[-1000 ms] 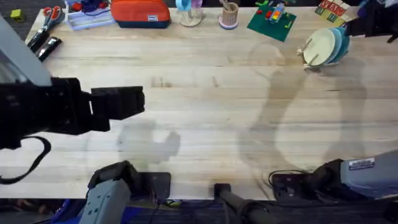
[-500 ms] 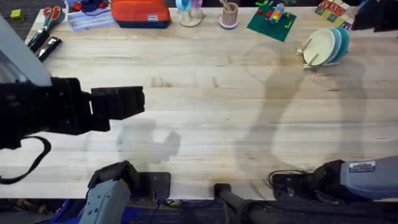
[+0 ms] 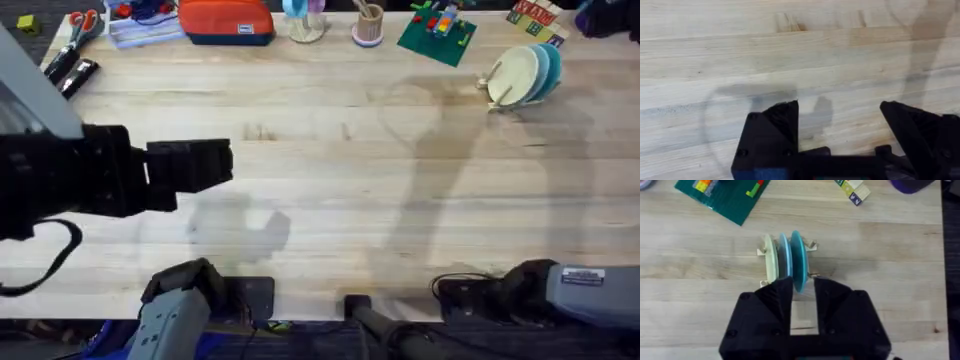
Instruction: Pick up the plates from the table one by one and place each into a slot on the dish rack.
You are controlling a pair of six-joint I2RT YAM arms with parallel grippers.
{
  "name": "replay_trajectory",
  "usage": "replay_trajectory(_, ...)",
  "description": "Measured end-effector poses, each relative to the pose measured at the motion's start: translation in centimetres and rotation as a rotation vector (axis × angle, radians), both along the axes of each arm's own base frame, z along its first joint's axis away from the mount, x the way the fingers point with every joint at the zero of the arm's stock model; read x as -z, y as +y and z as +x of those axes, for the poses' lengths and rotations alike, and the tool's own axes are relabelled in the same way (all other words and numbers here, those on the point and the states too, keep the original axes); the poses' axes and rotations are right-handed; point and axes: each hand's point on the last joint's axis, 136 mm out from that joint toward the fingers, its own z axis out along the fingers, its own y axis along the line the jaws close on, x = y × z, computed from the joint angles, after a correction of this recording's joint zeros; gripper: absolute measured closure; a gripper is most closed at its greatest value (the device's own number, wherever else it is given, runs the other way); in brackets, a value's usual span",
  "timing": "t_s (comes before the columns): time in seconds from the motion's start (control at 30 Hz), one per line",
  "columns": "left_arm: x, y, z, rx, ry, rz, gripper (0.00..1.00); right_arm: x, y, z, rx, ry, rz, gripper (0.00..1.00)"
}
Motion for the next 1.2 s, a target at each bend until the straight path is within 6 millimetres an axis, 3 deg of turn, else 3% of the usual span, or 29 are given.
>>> replay_trajectory(0.33,0.0,0.0,0.0,0.0,0.0,0.0,0.006,-3.4,3.3,-2.2,-0.053,-0.039,-0.017,0.54)
replay_trajectory(0.47,0.0,0.0,0.0,0.0,0.0,0.0,0.007,-5.0,5.0,-3.5,-0.085,-0.061,-0.025,0.422)
replay_trajectory(0.73,0.0,0.0,0.0,0.0,0.0,0.0,0.007,-8.6,6.7,-6.4,-0.068,-0.143,-0.021,0.384)
replay_trajectory(1.0,0.0,0.0,0.0,0.0,0.0,0.0,0.007,-8.8,9.0,-9.6,-0.098,-0.116,0.055,0.343)
replay_trajectory(1.2,0.0,0.0,0.0,0.0,0.0,0.0,0.007,-8.4,10.4,-11.4,-0.119,-0.083,0.114,0.224)
